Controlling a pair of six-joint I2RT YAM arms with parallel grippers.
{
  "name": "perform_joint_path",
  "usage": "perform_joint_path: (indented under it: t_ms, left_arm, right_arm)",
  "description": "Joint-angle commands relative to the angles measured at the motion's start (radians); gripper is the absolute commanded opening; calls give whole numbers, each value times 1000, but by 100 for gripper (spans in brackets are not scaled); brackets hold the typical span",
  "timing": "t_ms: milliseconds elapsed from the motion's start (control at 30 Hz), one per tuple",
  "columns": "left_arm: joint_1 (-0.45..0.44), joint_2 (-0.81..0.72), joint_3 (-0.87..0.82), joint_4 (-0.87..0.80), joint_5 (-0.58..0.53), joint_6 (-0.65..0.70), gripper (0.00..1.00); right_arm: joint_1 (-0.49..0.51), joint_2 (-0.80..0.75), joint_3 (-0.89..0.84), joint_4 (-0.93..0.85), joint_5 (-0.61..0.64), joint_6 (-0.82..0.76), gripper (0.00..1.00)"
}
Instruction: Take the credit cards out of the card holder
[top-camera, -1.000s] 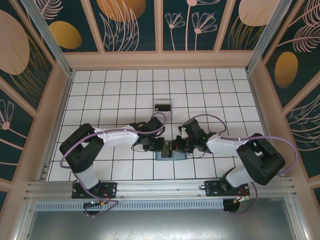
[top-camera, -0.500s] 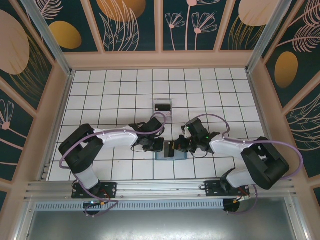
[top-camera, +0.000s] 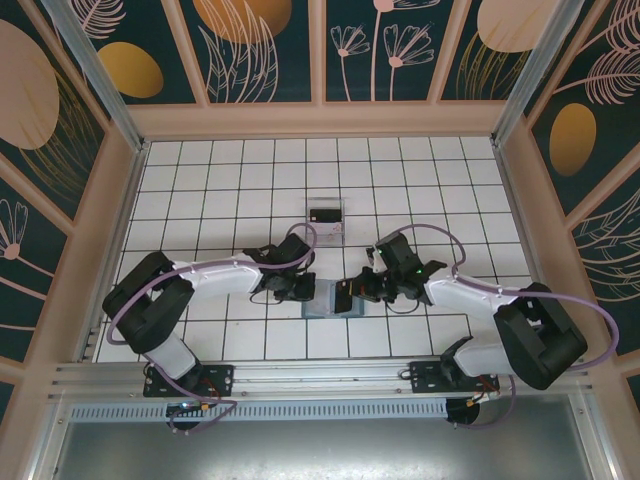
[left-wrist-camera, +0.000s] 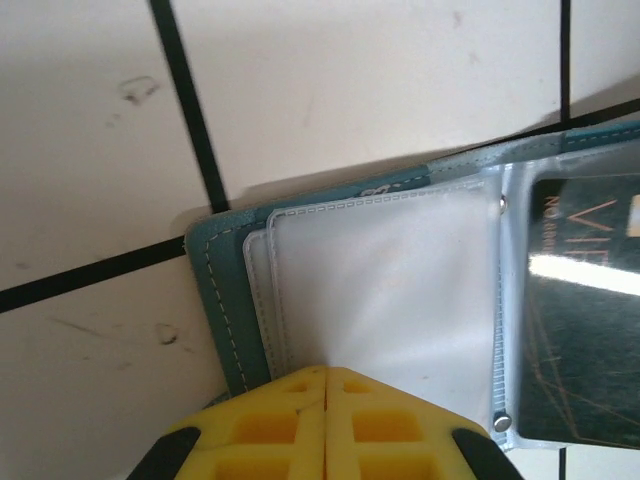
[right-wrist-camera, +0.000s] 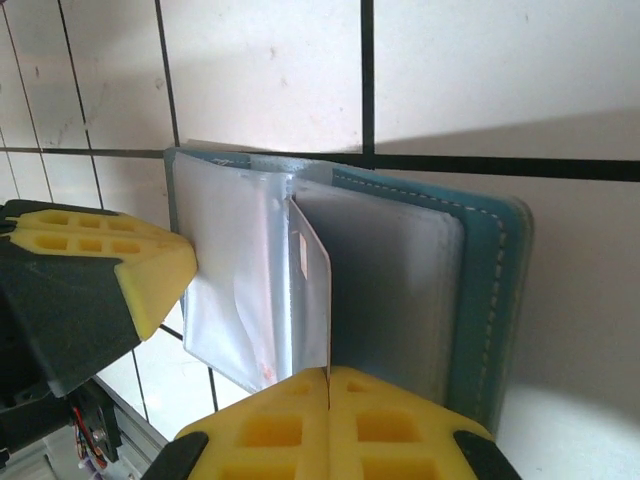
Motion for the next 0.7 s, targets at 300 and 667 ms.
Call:
perform_joint_path:
  t_ms: [300,667]
  left_arm:
    - [43,-19,-51,-165,-115,52,8]
    - [44,-55,15,-167,-52,49,10]
  right_arm:
    - [-8,-15,84,-88,39,-47,0]
    - [-8,-53,171,-139,64,-100,0]
